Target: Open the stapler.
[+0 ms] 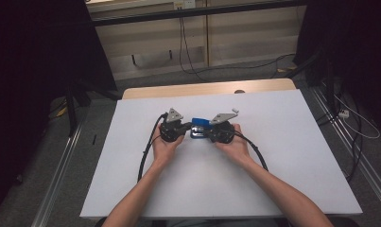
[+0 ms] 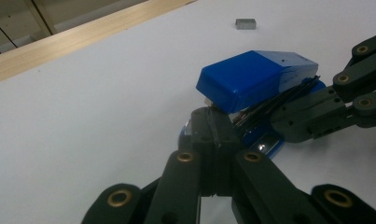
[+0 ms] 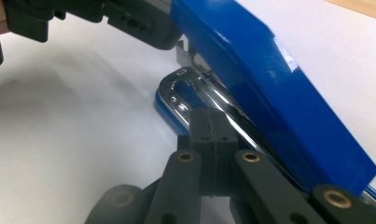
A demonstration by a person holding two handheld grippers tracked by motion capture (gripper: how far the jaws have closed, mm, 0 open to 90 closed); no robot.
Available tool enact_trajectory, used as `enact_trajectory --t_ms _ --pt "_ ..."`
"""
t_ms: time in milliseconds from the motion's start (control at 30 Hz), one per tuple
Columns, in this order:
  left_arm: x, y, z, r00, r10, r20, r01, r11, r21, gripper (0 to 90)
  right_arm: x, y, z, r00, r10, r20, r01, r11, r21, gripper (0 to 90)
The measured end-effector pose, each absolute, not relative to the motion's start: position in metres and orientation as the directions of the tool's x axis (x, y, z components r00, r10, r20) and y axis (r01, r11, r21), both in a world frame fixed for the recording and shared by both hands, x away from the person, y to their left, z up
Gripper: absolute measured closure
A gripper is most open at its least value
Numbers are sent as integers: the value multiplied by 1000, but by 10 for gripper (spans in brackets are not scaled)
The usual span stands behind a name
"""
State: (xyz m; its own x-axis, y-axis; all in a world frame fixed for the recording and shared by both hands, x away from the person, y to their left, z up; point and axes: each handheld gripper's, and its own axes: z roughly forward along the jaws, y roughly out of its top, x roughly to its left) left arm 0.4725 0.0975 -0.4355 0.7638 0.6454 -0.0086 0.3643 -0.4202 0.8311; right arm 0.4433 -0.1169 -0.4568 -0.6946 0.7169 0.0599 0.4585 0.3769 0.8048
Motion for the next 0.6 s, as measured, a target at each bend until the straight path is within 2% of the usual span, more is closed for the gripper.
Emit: enact_trajectory --t_ms 233,600 --pt "472 97 -435 763 646 -9 358 -410 839 900 442 -114 -456 -709 704 34 439 403 803 900" --pt "471 96 -431 762 648 -6 352 -406 843 900 440 -107 -446 -705 709 20 379 352 856 900"
